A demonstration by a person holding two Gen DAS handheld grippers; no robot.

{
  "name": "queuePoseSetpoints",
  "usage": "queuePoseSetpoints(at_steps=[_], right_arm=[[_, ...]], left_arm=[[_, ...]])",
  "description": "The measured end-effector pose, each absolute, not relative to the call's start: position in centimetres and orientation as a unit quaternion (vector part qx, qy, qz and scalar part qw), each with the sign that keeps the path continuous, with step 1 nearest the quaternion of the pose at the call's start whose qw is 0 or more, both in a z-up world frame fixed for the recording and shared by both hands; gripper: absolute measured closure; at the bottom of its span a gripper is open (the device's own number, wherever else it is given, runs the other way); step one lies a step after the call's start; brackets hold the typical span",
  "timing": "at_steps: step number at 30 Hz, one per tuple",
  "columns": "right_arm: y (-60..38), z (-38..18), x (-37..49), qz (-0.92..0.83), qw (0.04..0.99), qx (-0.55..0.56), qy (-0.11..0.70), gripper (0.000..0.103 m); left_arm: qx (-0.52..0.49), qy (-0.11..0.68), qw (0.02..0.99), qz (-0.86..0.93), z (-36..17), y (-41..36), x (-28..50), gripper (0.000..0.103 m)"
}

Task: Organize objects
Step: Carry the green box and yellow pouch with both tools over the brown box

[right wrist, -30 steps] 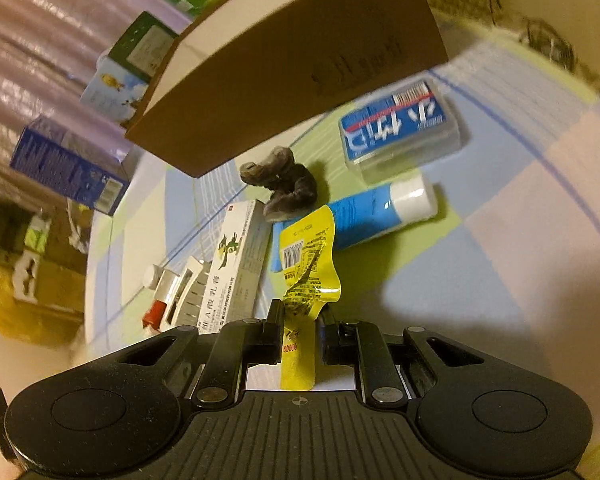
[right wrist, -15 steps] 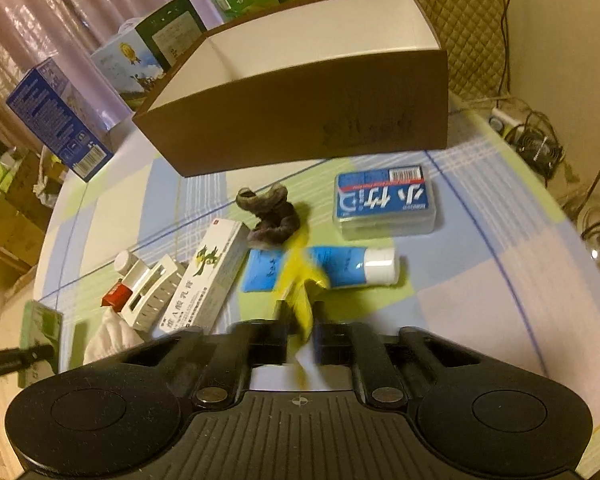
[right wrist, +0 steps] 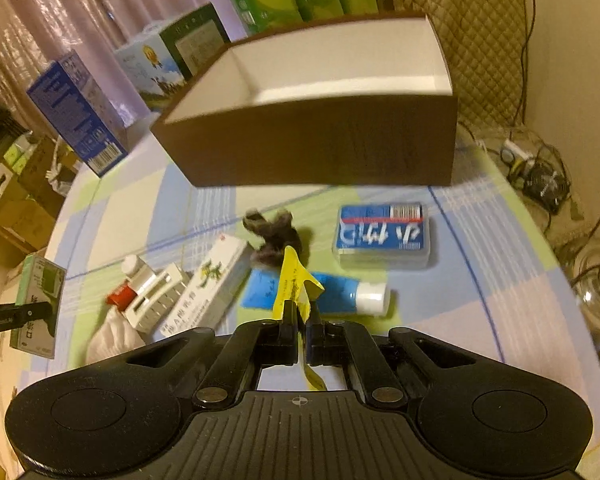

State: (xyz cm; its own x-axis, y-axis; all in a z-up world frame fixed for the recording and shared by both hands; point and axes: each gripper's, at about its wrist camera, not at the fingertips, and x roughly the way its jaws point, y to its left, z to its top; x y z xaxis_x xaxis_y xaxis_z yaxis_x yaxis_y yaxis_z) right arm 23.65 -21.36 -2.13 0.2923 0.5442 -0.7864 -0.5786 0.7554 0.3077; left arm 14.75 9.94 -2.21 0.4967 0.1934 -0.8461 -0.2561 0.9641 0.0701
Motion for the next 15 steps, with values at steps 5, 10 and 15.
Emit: queuePoseSetpoints(at_steps=[5, 10, 15], right_arm=[[-21.4, -0.1, 24.4, 0.363, 0.811, -0.018, 0.458, 0.103], [-21.3, 1.6, 25.4, 0.376, 0.818, -0.015, 0.435, 0.103], [-21.2, 3.1, 27.1, 0.389, 0.818, 0.011, 0.423, 0.103]], left_arm=[[-0.026, 0.465, 0.878, 0.11, -0.3, 8.1, 15.9, 0.077], [-0.017, 0.444, 0.892, 0.085, 1.3, 5.7, 18.0, 0.077], [-0.011, 0.428, 0.901, 0.065, 2.3, 3.6, 20.5, 0.077]])
